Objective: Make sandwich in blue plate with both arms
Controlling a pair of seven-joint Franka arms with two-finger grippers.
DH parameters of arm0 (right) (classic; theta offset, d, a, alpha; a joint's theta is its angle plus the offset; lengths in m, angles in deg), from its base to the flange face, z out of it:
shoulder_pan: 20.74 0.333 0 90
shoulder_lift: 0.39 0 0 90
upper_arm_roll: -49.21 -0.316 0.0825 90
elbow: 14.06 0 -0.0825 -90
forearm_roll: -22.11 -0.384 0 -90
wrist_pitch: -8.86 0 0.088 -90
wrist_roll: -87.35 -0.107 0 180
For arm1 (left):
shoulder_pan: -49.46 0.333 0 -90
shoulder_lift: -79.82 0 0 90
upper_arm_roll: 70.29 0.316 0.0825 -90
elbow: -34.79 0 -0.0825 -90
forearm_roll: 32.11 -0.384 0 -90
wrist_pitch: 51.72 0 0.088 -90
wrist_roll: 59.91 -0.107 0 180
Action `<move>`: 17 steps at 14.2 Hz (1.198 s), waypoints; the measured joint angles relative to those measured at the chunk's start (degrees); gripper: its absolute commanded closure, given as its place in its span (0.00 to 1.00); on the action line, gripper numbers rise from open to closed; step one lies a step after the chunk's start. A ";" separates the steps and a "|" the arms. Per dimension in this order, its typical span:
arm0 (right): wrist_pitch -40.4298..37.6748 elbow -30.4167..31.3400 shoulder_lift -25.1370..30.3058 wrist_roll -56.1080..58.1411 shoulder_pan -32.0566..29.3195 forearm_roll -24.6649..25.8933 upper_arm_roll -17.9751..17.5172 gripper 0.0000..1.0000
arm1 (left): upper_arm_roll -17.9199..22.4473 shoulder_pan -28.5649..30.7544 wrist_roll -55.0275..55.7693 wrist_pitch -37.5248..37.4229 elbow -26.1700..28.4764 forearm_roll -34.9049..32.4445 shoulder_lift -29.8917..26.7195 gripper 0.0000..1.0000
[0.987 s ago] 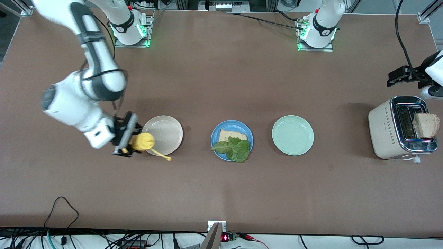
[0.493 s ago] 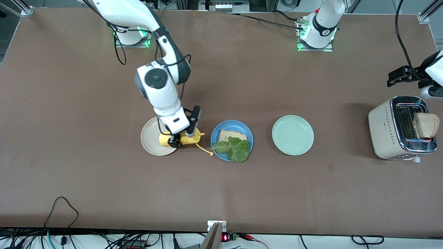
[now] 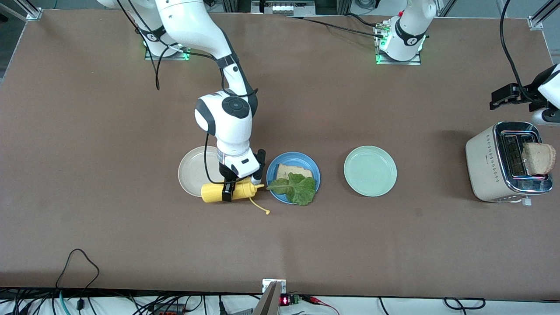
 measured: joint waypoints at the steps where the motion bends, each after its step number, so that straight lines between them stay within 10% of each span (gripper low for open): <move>1: -0.07 -0.81 -1.58 0.00 1.83 0.40 1.35 1.00 | 0.10 0.14 0.00 0.01 0.00 0.00 0.10 0.00; 17: -2.15 -7.24 -14.51 -6.39 12.43 9.91 8.63 1.00 | 0.09 -0.32 2.33 -4.18 -5.19 -5.66 4.33 0.00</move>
